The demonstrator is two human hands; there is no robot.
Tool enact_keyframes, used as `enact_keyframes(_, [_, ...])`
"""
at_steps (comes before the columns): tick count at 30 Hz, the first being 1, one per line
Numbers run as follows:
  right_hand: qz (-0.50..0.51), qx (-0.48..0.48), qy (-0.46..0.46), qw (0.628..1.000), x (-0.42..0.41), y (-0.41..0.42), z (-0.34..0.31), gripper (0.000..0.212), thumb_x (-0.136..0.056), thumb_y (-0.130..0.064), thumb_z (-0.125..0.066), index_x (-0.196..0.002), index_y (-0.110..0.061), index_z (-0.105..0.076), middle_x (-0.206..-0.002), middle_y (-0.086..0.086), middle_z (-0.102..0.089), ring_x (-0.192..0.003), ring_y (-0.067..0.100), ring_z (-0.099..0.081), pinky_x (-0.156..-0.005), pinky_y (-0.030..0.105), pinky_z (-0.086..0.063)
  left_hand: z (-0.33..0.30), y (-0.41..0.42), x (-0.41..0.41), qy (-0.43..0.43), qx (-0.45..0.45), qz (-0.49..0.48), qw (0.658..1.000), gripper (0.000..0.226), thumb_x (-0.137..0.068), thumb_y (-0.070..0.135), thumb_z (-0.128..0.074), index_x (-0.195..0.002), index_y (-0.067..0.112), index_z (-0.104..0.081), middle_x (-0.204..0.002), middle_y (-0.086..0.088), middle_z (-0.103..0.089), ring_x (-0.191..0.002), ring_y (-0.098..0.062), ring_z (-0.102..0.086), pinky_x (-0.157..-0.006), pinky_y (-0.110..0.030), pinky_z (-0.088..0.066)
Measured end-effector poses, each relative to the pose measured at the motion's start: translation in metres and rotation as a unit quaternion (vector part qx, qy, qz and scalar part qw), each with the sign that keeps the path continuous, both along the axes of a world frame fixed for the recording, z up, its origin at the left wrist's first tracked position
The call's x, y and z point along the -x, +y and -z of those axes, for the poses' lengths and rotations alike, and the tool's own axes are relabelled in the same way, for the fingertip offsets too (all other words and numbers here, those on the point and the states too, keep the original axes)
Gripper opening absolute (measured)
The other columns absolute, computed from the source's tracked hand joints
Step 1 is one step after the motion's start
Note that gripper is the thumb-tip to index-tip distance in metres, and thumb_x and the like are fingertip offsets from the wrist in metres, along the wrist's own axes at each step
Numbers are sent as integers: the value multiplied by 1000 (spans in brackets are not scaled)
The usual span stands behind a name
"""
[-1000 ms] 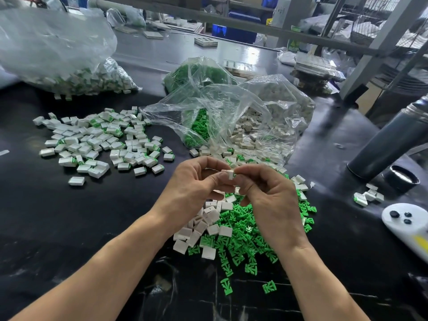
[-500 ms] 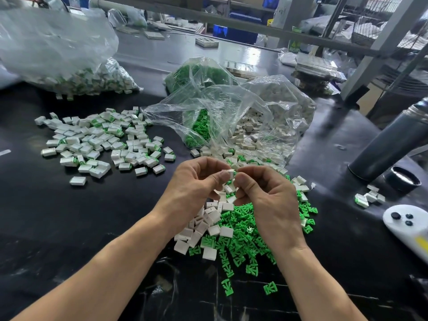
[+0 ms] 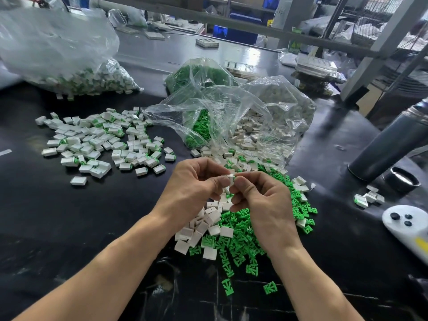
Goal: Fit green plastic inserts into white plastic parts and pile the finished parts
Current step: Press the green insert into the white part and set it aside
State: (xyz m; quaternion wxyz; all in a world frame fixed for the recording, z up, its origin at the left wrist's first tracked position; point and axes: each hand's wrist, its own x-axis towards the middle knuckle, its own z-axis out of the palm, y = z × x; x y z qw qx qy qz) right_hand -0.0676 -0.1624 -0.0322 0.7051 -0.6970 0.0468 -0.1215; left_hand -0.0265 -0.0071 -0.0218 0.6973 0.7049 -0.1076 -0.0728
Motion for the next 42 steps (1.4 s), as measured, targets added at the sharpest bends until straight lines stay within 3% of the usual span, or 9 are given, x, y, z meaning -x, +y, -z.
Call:
enact_keyframes(9, [1,32,3,999,2,2,-1,12,-97,2,-66,-88,-4,-72,-68,2,-71,-58,15,-64,-55,28,-58,4,-2,2,-23,-29,-9,999,11,-88,-1,-75,-87,10,-74,-74,-6,-74,-63,-13,-68,-62,-27,-61])
enact_keyframes(21, [19,-35,-12,999,3,4,-1,8,-92,0,-71,-91,-3,-78,-71,10,-73,-57,19,-64,-54,26,-57,2,-4,2,11,8,-12,1000,7,-88,0,-76,-90,7,-75,-72,-4,-74,-63,-13,-67,-63,-28,-62])
enact_keyframes(28, [16,-12,-18,1000,-3,4,2,15,-96,0,-67,-95,-9,-78,-80,15,-76,-64,21,-67,-60,30,-60,-1,-1,2,-3,4,-8,1000,7,-91,5,-74,-97,10,-73,-78,-2,-75,-67,-12,-69,-62,-21,-57])
enact_keyframes(32, [9,-17,-28,999,-1,-1,-2,4,-90,-12,-74,-88,-11,-77,-75,11,-75,-60,20,-65,-55,27,-58,-2,-1,4,-44,-28,5,999,5,-91,10,-75,-96,12,-73,-81,-2,-76,-70,-7,-70,-63,-17,-55])
enact_keyframes(35, [-28,-33,-12,999,1,-2,-5,31,-96,-35,-62,-88,-6,-72,-75,10,-72,-58,20,-60,-46,28,-51,-1,-1,3,-44,-22,14,999,5,-90,14,-77,-94,15,-73,-81,3,-75,-73,-3,-67,-66,-18,-54])
enact_keyframes(38, [-46,-25,26,998,1,4,-7,58,-102,-55,-41,-74,-14,-72,-69,12,-67,-51,19,-53,-40,28,-40,-1,-3,3,-55,-39,32,997,6,-90,16,-77,-94,17,-73,-86,-1,-75,-79,-6,-66,-75,-24,-51])
enact_keyframes(42, [-43,13,63,997,-1,10,-7,71,-106,-58,-31,-59,-20,-67,-54,6,-56,-43,15,-44,-38,22,-30,0,-8,5,-45,-25,57,997,5,-92,10,-74,-96,9,-71,-96,-14,-75,-87,-31,-72,-94,-52,-55])
